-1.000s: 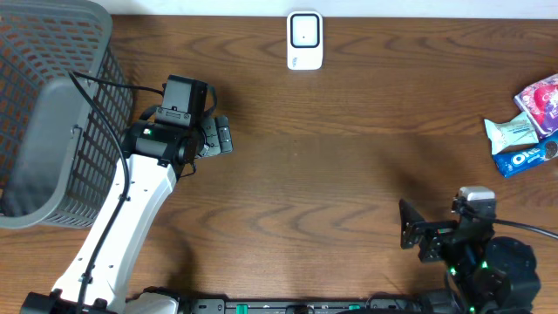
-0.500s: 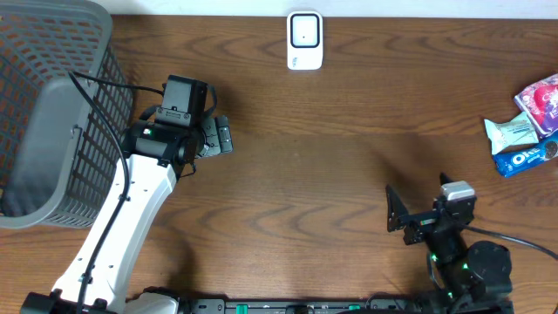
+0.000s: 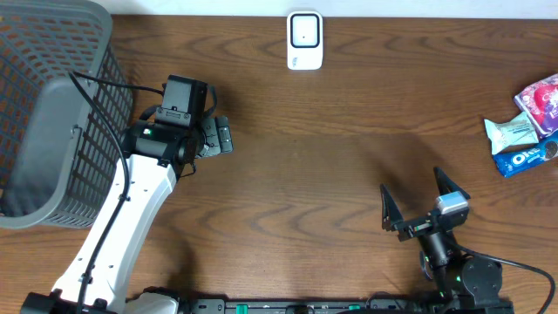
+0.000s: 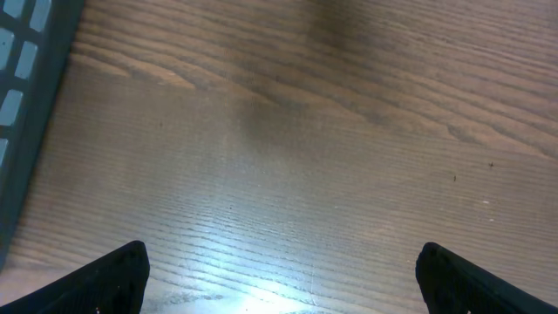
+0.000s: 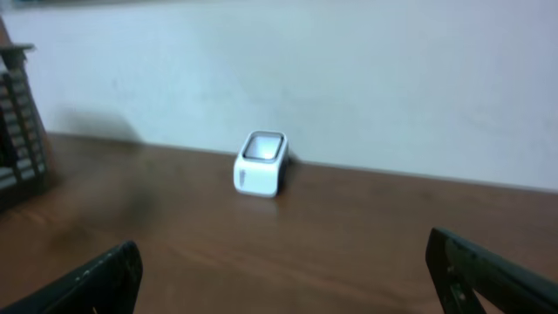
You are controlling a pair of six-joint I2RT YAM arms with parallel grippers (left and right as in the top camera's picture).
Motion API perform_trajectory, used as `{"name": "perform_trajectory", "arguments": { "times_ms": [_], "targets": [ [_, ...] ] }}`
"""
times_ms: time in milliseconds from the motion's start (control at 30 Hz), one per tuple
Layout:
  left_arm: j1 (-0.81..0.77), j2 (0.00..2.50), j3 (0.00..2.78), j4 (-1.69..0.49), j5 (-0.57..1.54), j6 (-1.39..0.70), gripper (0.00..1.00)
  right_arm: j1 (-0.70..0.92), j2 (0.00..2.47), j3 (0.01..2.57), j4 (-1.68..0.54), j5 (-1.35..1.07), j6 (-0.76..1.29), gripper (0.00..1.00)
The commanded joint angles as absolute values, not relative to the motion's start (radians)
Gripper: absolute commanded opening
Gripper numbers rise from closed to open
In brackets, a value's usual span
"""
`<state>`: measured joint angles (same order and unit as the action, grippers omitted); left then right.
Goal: Scan the item barcode
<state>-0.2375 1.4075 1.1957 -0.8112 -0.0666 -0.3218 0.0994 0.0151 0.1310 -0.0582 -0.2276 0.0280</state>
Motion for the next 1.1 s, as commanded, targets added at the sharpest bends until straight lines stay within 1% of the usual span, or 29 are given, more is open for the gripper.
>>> {"name": "perform_trajectory", "arguments": {
  "times_ms": [0, 133, 500, 667, 833, 967, 1067],
  "targets": [
    [-0.235, 1.412, 1.203, -0.815, -0.080, -0.335, 0.98, 0.092, 0.005, 0.084, -0.002, -0.246, 0.009, 0.99],
    [-0.235, 1.412, 1.203, -0.815, -0.080, -0.335, 0.98, 0.088, 0.005, 0.044, 0.084, -0.246, 0.006, 0.99],
    [-0.235, 1.412, 1.203, -0.815, -0.080, -0.335, 0.98, 0.024, 0.005, 0.005, 0.132, -0.245, 0.001, 0.99],
    [-0.235, 1.412, 1.203, -0.814, -0.080, -0.335, 0.98, 0.016, 0.005, 0.006, 0.138, -0.237, -0.043, 0.99],
    [-0.235, 1.412, 1.203, -0.815, -0.080, -0.335, 0.98, -0.003, 0.005, 0.006, 0.072, -0.233, -0.043, 0.99],
    [-0.235, 1.412, 1.203, -0.815, -0.080, -0.335, 0.98, -0.006, 0.005, 0.006, -0.066, -0.200, -0.042, 0.99],
    [-0.235, 1.412, 1.203, -0.815, -0.080, -0.335, 0.98, -0.006, 0.005, 0.006, -0.062, -0.192, -0.039, 0.99]
  ]
}}
